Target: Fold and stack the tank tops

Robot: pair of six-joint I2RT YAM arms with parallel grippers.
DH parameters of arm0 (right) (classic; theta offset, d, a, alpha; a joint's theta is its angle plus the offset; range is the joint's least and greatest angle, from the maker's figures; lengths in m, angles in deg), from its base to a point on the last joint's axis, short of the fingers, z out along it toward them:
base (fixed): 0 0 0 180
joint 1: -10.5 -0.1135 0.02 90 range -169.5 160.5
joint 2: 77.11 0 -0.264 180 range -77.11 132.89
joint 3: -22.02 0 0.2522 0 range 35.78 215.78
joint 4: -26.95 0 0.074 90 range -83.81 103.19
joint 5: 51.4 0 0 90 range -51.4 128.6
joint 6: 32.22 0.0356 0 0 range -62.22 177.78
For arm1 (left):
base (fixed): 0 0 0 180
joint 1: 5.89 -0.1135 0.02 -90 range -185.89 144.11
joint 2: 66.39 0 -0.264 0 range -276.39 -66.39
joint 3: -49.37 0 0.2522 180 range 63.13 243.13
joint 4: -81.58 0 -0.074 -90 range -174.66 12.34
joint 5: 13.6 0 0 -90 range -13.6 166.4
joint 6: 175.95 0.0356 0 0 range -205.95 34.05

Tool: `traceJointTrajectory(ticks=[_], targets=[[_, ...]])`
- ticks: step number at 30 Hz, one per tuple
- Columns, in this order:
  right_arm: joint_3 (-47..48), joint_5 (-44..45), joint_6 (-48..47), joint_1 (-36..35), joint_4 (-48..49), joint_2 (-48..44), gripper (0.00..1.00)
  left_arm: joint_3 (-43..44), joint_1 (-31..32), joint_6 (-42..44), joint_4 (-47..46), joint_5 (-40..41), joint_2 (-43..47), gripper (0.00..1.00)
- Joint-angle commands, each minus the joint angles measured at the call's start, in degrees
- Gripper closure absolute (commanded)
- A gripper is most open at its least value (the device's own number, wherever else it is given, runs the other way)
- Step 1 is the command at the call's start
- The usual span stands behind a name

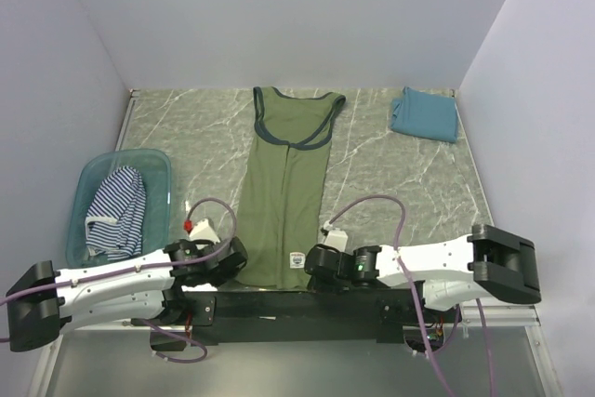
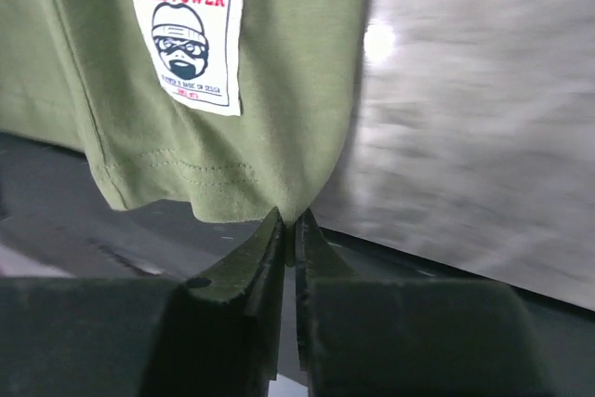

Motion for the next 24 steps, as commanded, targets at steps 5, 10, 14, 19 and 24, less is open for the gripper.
traceJointTrajectory(ticks=[5,10,14,19,24], targets=[[0.59,6.81,-1.96,-0.31,-17.59,-9.16,0.98,3.46,-0.11,7.75,-6.3,-4.15,-0.33,1.0],[0.76,6.28,0.84,-4.08,-21.37,-12.86,0.99,2.86,4.0,4.69,-6.03,-6.44,3.02,0.99],[4.89,8.03,4.44,-11.27,-25.41,-9.01,0.99,4.52,13.23,-3.57,-1.47,-3.73,1.36,1.0],[10.52,11.81,4.02,-11.57,-30.25,-8.38,0.96,8.21,17.55,-7.19,3.81,0.49,1.08,0.99],[14.64,13.66,-2.3,-4.99,-30.0,-8.47,0.96,14.53,12.05,-0.35,4.0,8.4,3.29,0.99]])
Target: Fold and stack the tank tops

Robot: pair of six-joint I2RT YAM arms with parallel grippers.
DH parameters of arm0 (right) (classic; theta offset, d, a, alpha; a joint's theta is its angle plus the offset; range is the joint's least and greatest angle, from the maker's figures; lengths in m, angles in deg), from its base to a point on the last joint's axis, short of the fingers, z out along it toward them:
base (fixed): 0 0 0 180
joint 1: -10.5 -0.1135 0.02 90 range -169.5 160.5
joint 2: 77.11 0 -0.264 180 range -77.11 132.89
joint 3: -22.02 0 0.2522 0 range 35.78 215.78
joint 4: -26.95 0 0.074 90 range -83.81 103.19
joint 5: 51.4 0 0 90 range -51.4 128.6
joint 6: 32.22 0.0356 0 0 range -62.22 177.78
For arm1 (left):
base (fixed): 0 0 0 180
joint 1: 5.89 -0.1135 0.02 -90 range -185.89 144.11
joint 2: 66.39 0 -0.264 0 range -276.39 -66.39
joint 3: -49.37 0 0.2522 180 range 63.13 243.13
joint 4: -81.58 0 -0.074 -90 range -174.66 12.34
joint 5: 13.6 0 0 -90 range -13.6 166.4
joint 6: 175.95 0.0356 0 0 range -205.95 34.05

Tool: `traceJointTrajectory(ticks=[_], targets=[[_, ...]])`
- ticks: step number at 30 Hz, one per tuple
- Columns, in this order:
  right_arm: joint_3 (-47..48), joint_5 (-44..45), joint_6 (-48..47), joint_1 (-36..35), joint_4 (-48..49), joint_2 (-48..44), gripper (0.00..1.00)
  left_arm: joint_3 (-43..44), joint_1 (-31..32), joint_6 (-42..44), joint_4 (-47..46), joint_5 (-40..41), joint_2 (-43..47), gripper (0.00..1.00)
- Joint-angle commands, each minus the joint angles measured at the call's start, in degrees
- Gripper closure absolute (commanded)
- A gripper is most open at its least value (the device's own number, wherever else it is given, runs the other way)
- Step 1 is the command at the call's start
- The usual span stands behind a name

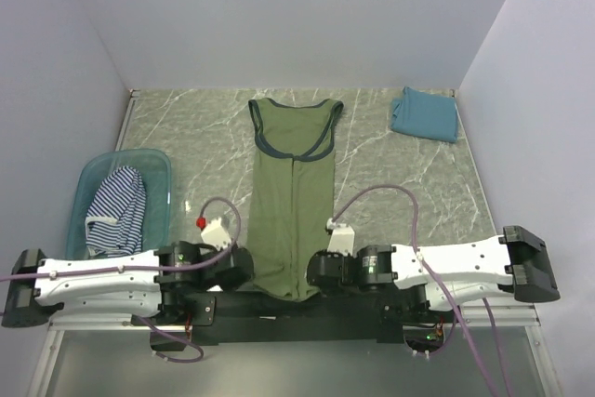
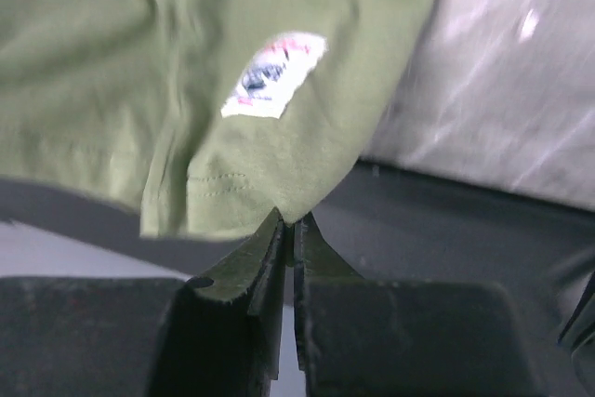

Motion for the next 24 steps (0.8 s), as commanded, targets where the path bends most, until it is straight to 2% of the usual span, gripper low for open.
traceJointTrajectory(ticks=[1,3,4,5,9,13,16,17,19,20,23,24], targets=[[4.23,5.12,-5.56,4.38,-1.56,-0.51,0.96,6.04,-5.59,7.56,0.34,7.12,1.23,0.99],[5.37,4.77,-8.12,7.1,0.02,0.45,0.96,7.8,-9.46,12.41,-3.32,6.77,0.79,0.99],[6.33,4.59,-12.74,11.99,2.9,1.59,0.96,8.94,-16.44,20.44,-7.62,6.07,-0.51,1.0],[6.6,4.59,-12.79,12.04,2.93,1.6,0.96,8.95,-16.51,20.52,-7.66,6.07,-0.53,1.0],[8.35,4.77,-20.24,19.32,6.17,2.83,0.96,11.14,-24.57,28.33,-15.03,5.89,-4.82,0.99],[11.87,4.07,-26.84,27.22,9.25,5.54,0.97,15.52,-30.73,35.52,-22.05,4.32,-12.99,1.0],[15.03,1.0,-32.73,34.08,12.49,7.57,0.96,19.04,-35.83,39.83,-24.88,2.91,-18.87,1.0],[17.22,-0.06,-33.96,37.84,12.94,9.84,0.96,19.84,-37.32,41.16,-27.24,1.08,-20.37,0.99],[19.69,-3.31,-37.83,40.76,14.88,13.96,0.97,22.55,-41.98,43.89,-29.01,-0.17,-25.64,0.99],[22.31,-4.45,-38.88,42.43,15.49,15.73,0.96,23.27,-43.65,45.46,-32.32,-4.44,-27.58,0.99],[27.93,-9.29,-42.23,47.8,17.51,23.37,0.92,27.39,-50.15,50.04,-39.7,-10.6,-36.8,0.99],[29.53,-10.08,-43.63,49.81,18.13,25.48,0.84,28.19,-54.52,50.57,-41.57,-19.77,-39.26,0.99]])
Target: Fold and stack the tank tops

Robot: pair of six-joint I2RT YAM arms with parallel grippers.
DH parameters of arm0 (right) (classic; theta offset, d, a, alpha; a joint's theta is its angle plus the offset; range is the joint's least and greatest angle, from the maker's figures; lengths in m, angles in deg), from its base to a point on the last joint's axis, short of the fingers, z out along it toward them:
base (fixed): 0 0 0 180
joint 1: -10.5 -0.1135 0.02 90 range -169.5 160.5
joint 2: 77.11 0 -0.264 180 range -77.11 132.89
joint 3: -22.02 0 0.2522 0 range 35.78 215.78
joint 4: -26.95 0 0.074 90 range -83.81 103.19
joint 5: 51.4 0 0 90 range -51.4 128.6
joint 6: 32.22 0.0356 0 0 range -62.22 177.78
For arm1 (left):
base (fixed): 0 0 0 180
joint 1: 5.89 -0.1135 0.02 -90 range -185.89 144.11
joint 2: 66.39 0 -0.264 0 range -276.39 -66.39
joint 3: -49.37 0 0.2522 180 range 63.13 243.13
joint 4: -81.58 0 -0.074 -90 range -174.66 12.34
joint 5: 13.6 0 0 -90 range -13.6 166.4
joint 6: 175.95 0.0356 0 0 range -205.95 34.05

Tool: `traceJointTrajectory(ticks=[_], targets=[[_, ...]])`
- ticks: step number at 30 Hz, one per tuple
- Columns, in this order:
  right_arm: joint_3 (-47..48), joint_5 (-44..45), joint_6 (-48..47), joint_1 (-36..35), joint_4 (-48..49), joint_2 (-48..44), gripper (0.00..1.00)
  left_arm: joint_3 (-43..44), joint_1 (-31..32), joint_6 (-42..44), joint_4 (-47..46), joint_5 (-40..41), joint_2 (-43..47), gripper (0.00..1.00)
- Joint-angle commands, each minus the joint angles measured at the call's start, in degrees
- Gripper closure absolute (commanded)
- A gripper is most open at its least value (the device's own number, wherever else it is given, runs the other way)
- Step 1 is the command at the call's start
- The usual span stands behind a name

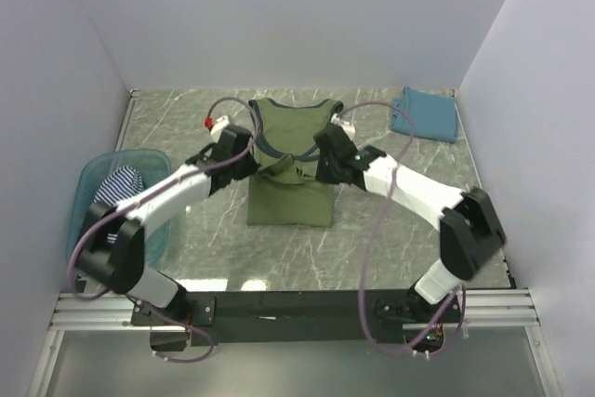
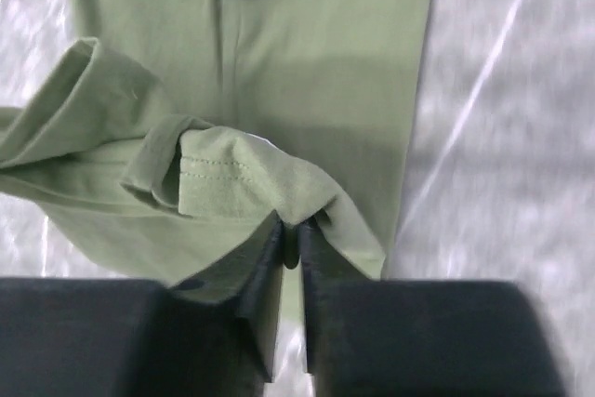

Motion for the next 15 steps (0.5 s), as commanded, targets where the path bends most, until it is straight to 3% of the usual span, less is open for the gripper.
traceJointTrajectory(ticks=[1,2,3,5,9,15], targets=[[6.91,-5.88,-7.29,5.02,4.1,8.48,0.79,5.52,-8.2,6.06,-11.7,-16.44,-10.08,0.93],[9.98,-5.98,-7.56,5.81,4.1,10.44,0.73,6.93,-9.09,6.66,-13.72,-17.25,-12.57,0.84],[11.57,-6.16,-7.65,6.78,3.67,12.11,0.61,9.03,-9.88,7.89,-14.26,-18.99,-17.82,0.63],[13.95,-7.48,-7.65,8.8,3.66,15.46,0.46,16.94,-10.06,12.02,-11.38,-20.32,-22.24,0.39],[13.01,-4.76,-7.39,9.16,2.6,14.59,0.41,17.77,-10.32,12.04,-7.05,-16.13,-21.22,0.24],[-0.08,-3.7,-3.7,7.06,5.94,4.23,0.41,9.0,-9.89,3.87,2.25,-6.71,-8.85,0.32]])
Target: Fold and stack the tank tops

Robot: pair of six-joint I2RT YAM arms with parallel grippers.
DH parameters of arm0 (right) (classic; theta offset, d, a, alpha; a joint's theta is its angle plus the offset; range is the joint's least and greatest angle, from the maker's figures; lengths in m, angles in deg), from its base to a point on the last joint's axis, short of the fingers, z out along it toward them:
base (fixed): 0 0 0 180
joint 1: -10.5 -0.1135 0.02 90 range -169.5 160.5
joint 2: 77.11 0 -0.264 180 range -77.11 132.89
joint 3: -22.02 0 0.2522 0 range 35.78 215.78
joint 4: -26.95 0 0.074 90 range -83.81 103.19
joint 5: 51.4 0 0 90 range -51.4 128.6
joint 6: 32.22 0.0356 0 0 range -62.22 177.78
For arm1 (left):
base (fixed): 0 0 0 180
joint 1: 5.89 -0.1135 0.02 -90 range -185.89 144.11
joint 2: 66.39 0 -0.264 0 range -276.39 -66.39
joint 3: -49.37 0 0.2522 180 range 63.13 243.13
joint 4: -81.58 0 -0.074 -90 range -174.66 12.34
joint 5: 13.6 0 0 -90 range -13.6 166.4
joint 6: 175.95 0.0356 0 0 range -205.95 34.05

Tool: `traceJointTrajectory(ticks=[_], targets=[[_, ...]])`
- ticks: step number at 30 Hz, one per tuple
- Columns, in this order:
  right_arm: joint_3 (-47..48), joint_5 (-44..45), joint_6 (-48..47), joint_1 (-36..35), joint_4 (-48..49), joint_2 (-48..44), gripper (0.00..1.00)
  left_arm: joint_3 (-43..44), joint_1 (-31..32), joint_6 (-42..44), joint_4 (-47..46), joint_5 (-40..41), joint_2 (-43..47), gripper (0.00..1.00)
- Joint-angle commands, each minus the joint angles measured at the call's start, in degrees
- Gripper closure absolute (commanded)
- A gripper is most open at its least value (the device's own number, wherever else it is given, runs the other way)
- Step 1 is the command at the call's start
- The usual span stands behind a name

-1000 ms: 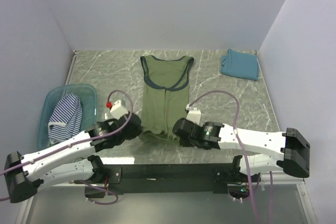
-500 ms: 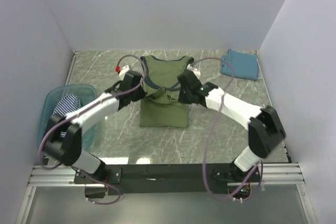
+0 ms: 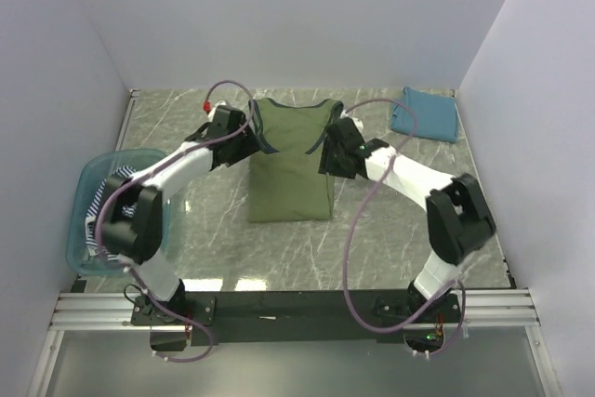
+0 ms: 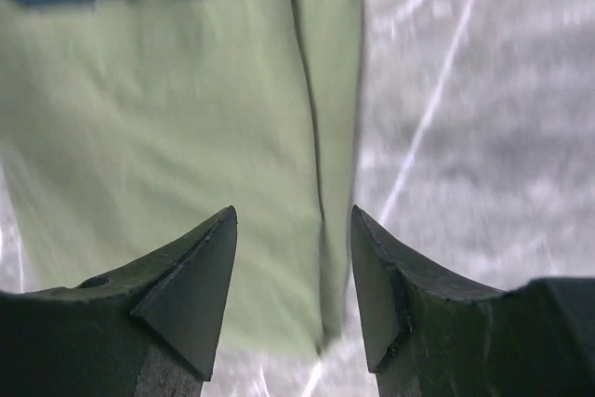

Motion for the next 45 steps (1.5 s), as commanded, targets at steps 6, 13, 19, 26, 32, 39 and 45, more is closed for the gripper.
traceJointTrajectory(ticks=[6,13,19,26,32,39,45], targets=[[-15.08,0.39,4.45,-6.1,7.16,-11.15,0.43,-16.08,0.96,-6.12,-0.34,0.09,17.29,0.39],[-17.63,0.21,5.68,-8.21,10.07,-8.61,0.55,-21.37,1.49,-6.3,-3.77,-2.02,17.14,0.43],[-20.44,0.57,6.47,-8.83,11.39,-9.49,0.68,-22.78,1.84,-6.04,-5.09,-2.37,16.25,0.44],[-22.29,2.14,6.65,-8.83,10.61,-11.07,0.58,-23.05,1.84,-5.6,-5.7,-2.64,15.73,0.45],[-21.94,1.35,7.0,-8.92,11.48,-11.42,0.57,-22.96,1.84,-5.33,-6.05,-2.81,15.29,0.46],[-22.03,0.12,7.35,-8.92,12.1,-10.36,0.58,-22.78,1.84,-4.98,-6.23,-3.25,14.5,0.47],[-23.08,-1.11,7.62,-9.01,13.15,-10.54,0.78,-22.96,1.84,-5.16,-6.76,-3.78,14.14,0.48]])
